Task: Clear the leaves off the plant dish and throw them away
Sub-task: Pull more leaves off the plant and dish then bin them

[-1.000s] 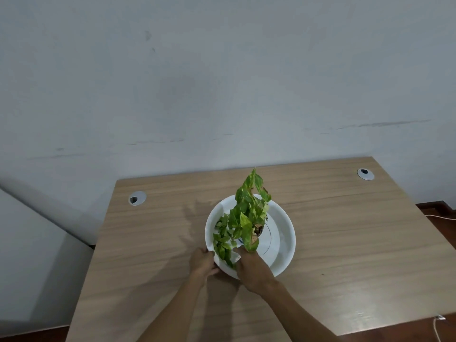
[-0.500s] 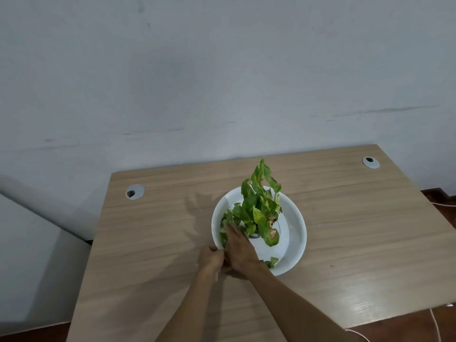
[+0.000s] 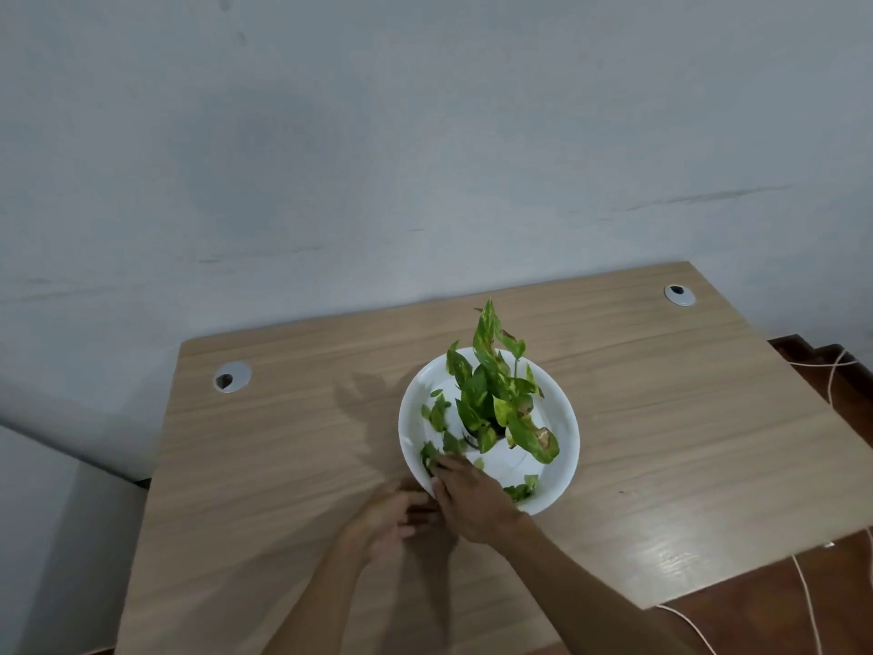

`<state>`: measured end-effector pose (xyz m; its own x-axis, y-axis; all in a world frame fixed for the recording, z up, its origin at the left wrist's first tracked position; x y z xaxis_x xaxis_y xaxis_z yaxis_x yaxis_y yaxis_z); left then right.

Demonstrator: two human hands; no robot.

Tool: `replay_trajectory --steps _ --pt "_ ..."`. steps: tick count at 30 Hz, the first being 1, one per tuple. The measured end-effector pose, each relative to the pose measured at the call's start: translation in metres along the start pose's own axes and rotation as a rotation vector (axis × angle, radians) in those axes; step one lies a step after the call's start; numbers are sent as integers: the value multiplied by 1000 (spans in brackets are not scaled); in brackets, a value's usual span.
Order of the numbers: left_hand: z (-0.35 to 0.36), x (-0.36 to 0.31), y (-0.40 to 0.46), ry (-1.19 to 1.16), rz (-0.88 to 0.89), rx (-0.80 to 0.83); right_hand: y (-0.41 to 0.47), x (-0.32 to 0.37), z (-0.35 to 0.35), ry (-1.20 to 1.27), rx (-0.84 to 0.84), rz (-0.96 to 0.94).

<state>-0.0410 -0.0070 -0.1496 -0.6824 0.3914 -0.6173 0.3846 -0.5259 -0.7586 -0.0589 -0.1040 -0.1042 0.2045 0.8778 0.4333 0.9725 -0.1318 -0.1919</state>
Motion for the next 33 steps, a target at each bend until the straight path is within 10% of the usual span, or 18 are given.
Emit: replay_trajectory --steps 11,33 --pt "-41 -54 36 244 205 -409 51 -16 -18 278 -93 295" --pt "-37 -37 18 -84 172 -339 55 -8 -14 261 -83 285"
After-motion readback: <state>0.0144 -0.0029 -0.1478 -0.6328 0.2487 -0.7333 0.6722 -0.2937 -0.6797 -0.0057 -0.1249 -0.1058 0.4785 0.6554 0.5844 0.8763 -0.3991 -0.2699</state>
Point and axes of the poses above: each hand's wrist, its own y-axis towards the middle knuckle, its own z-axis out of the palm, x = y × z, the point moved 10 cm from there along y, towards the middle knuckle, and after that the axes turned 3 degrees about y, right-handed, at the moved point
